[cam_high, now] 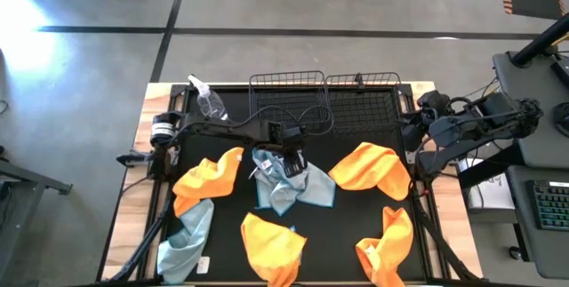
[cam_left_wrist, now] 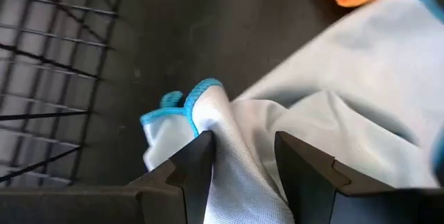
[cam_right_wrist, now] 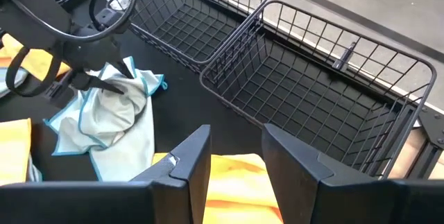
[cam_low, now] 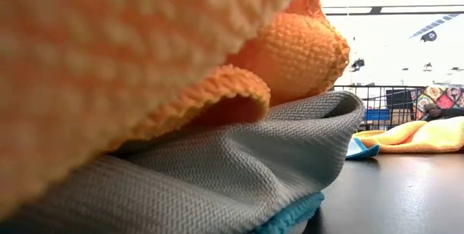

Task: Sort microfiber towel by color & place in baskets
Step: Put the middle blue microfiber towel into the left black wire basket

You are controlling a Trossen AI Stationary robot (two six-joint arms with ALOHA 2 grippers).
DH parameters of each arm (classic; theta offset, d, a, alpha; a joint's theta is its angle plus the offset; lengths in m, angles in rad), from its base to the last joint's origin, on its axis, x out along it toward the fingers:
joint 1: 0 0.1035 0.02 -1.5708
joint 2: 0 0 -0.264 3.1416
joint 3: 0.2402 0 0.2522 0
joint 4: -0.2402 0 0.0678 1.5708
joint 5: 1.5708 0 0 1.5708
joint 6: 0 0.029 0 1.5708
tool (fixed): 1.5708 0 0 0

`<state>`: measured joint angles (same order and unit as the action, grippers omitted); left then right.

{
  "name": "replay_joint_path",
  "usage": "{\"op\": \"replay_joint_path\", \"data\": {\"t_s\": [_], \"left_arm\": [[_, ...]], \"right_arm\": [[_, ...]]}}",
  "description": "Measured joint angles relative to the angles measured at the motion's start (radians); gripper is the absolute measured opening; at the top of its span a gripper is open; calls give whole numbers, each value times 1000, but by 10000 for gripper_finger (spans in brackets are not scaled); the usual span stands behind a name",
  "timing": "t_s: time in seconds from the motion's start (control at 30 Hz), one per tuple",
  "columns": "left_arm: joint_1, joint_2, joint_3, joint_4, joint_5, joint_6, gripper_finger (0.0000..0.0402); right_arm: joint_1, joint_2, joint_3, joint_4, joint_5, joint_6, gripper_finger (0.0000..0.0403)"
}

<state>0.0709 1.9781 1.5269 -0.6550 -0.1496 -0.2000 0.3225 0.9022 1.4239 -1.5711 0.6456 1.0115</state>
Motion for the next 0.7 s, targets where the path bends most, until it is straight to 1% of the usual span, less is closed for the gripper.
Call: {"op": "replay_joint_path", "data": {"t_s": [0.1,0.23,0.37,0.57,0.63,0.7], "left_arm": [[2,0,0,-14,-63,-28,141],[4,0,0,-37,-70,-30,126],[3,-1,0,-72,-70,-22,90],[3,-2,0,-91,-70,-18,18],[3,-2,0,-97,-69,-1,5],[3,-2,0,-98,-53,7,8]], "right_arm": [[0,0,0,0,0,1,123],[0,0,0,0,0,1,123],[0,0,0,0,0,0,123],[0,0,0,0,1,0,123],[0,0,0,0,1,0,123],[0,0,0,0,1,0,123]]}}
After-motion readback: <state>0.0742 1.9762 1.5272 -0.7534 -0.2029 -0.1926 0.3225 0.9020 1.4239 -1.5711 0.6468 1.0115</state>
